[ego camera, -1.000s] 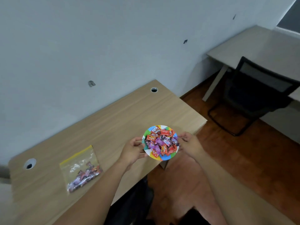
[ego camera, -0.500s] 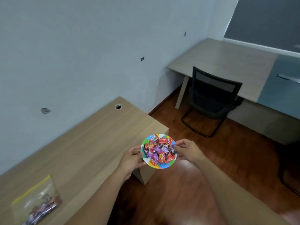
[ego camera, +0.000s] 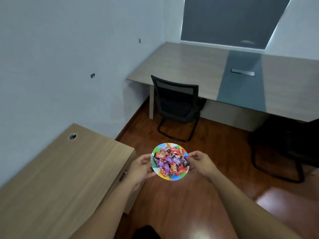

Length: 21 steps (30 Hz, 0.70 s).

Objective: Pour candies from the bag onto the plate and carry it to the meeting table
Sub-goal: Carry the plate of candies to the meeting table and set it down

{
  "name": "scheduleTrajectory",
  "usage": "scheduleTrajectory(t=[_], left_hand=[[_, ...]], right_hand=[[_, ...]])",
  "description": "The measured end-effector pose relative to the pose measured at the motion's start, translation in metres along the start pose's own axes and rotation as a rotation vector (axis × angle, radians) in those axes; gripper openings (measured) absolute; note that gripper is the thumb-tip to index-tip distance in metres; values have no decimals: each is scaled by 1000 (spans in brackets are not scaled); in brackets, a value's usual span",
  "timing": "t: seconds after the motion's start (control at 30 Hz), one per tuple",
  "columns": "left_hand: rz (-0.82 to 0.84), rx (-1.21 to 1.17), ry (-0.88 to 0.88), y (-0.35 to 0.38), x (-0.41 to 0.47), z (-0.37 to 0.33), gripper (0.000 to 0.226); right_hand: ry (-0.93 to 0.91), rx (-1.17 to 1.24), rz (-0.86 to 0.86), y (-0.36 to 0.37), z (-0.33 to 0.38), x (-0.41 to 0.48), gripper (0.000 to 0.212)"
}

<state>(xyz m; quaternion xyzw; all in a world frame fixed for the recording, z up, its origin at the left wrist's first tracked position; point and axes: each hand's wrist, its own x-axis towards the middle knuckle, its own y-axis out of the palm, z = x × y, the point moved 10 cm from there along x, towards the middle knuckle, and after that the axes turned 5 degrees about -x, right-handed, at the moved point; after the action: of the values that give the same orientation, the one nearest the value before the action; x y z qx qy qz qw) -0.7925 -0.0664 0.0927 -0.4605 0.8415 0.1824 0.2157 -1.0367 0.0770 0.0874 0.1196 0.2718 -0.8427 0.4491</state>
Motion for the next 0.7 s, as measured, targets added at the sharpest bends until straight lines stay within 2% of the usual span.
scheduleTrajectory(t=[0.23,0.4,0.7], left_hand=[[134,96,-11,95,57,-21,23],[224,133,-40,161,118,-40,22],[377,170,-98,263,235,-87,25]], right_hand=[[82,130,-125,-81,-36,30,27],[128,121,-203,-137,-50,70,27],[245,145,-343,-230,-33,148,31]])
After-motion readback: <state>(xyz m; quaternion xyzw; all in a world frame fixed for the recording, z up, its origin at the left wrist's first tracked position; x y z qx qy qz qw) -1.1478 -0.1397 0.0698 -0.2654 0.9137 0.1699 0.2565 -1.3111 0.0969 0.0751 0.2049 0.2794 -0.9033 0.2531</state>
